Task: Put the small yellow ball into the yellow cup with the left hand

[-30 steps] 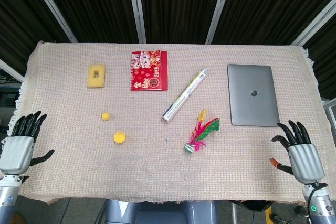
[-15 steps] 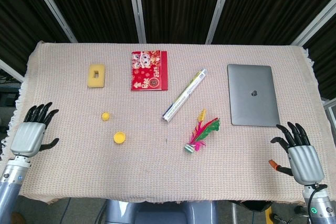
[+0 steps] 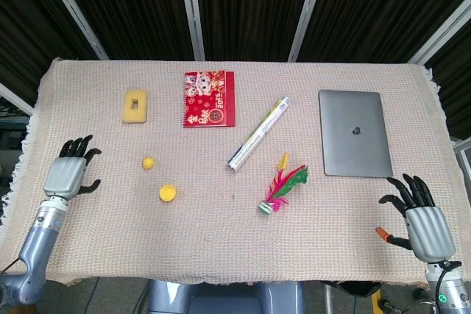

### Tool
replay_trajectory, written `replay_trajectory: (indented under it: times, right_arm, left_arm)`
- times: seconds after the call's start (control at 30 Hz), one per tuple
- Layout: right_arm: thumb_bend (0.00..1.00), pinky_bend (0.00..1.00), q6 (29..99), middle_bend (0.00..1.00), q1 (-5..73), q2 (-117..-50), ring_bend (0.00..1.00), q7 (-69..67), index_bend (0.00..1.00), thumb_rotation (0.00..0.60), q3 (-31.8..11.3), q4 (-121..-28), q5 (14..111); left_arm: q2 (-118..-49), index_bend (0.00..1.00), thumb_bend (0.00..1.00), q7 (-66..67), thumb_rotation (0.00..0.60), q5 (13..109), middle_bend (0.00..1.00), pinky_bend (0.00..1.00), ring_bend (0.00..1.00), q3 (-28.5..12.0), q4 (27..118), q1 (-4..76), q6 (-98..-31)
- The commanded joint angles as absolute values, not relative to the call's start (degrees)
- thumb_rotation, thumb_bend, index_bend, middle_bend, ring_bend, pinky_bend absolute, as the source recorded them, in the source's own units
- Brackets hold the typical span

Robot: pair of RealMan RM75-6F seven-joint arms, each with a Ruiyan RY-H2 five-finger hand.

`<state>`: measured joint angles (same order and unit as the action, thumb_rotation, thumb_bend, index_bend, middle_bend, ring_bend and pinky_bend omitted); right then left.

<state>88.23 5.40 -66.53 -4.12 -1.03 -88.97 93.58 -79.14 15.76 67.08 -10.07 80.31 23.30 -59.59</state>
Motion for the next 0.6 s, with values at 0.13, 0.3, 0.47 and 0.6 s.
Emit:
replay_trajectory:
  times: [0.13,0.3,0.47,0.6]
  right_arm:
    - [0.00,0.00,88.4,0.14,5.2,-66.3,0.02,-5.7,0.39,0.600,-0.8,-89.0,93.7]
    - [0.00,0.00,88.5,0.14,5.0,-66.2,0.02,-6.7,0.40,0.600,-0.8,-89.2,93.5]
    - [0.00,0.00,88.3,0.14,5.0,-66.1,0.02,-7.1,0.40,0.600,-0.7,-89.4,93.5]
    - [0.00,0.00,87.6,0.14,5.3,-66.0,0.02,-7.6,0.40,0.600,-0.6,-89.6,93.5]
  left_arm:
    - [-85.1,0.26,0.28,19.2,0.600,60.6,0.00,0.01,0.00,-10.8,75.4,26.4,-55.4]
    - [-88.8,0.28,0.30,18.3,0.600,57.9,0.00,0.00,0.00,-11.7,71.7,27.9,-53.8]
    - [-90.5,0.29,0.32,16.0,0.600,56.5,0.00,0.00,0.00,-13.1,69.7,29.2,-52.4]
    - [-91.0,0.29,0.32,14.2,0.600,55.5,0.00,0.00,0.00,-14.8,70.4,30.2,-52.4]
